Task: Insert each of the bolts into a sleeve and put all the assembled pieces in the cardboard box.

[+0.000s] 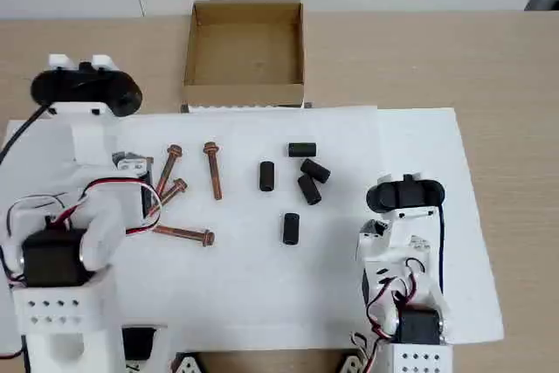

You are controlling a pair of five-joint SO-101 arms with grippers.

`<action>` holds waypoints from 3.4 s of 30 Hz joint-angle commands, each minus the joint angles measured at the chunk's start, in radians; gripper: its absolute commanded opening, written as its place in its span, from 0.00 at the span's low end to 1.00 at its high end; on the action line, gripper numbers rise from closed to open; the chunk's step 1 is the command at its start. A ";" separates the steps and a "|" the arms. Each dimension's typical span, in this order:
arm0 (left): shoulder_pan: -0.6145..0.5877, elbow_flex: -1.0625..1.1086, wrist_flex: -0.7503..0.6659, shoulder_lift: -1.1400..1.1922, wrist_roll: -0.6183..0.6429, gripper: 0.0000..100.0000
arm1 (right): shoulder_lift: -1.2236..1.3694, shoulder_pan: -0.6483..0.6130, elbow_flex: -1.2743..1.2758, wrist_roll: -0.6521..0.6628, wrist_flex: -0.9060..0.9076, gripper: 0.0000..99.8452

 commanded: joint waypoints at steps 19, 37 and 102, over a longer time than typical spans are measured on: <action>-0.006 -0.050 0.064 0.212 0.000 0.01 | 0.028 -0.107 -0.362 -0.005 0.183 0.00; -0.005 -0.045 0.123 0.215 -0.178 0.01 | 1.009 -0.120 -1.017 0.061 0.214 0.00; -0.083 0.240 -0.123 0.222 -0.229 0.01 | 2.356 -0.280 -1.998 0.686 0.397 0.14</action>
